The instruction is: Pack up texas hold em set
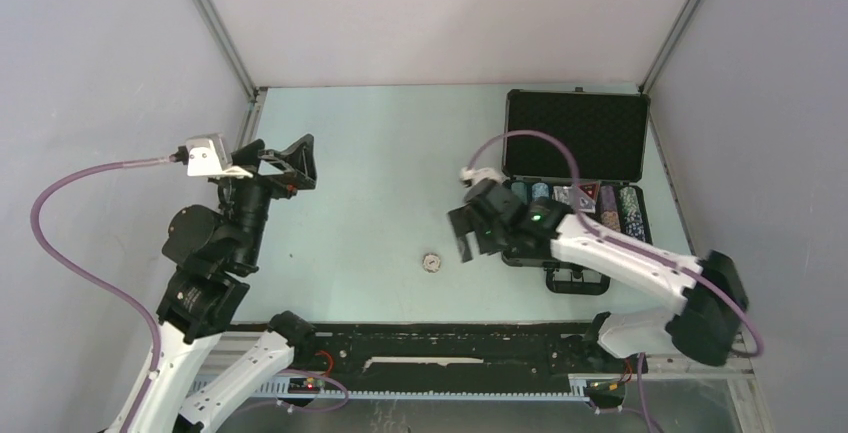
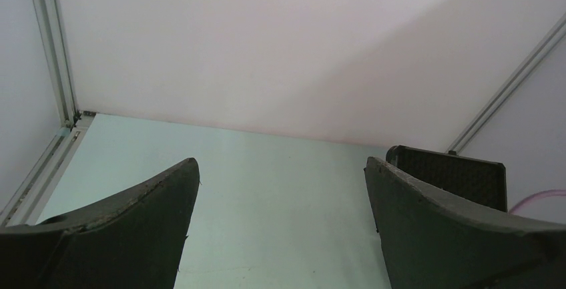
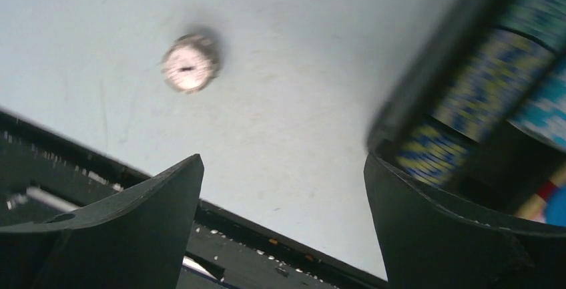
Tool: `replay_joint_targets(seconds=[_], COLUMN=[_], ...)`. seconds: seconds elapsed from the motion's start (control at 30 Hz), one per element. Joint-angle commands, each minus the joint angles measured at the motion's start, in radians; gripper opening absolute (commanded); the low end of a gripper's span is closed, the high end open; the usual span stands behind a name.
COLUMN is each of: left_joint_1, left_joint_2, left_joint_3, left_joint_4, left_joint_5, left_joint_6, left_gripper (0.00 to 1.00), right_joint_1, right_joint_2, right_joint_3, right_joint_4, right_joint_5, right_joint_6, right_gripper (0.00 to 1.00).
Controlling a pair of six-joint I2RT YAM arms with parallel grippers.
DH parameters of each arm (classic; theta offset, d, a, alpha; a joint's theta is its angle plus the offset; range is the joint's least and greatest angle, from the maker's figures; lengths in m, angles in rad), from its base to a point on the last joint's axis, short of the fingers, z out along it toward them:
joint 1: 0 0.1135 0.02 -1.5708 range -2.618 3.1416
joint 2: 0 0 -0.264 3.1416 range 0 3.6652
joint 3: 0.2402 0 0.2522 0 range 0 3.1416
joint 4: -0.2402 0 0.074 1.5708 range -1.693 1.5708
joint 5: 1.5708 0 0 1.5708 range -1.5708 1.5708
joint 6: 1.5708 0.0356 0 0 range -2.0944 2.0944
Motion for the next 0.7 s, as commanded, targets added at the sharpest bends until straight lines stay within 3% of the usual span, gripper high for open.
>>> replay_joint_targets(seconds=[0.0, 0.17, 0.4, 0.67], left_joint_1=[-0.002, -0.004, -0.005, -0.005], left_joint_2=[0.01, 0.007, -0.013, -0.029], left_joint_3=[-0.001, -0.001, 0.0, 0.002], left_joint_4=[0.005, 0.005, 0.005, 0.005], left_joint_5=[0.0, -0.006, -0.014, -0.013], left_joint_6=[0.0, 0.003, 0.007, 0.007], left_gripper=[1.0, 1.0, 1.0, 1.0], right_joint_1=[0.148, 0.232, 0.22, 0.188], right_joint_2=[0.154, 0.324, 0.539, 0.642], right_joint_3=[0.102, 0.213, 0.377, 0.433], right_joint_4=[0.077, 0.078, -0.038, -0.067], right_joint_5=[-0.057, -0.122, -0.203, -0.198], right_joint_6=[-0.168, -0.319, -0.409, -0.438], right_gripper=[1.0, 1.0, 1.0, 1.0])
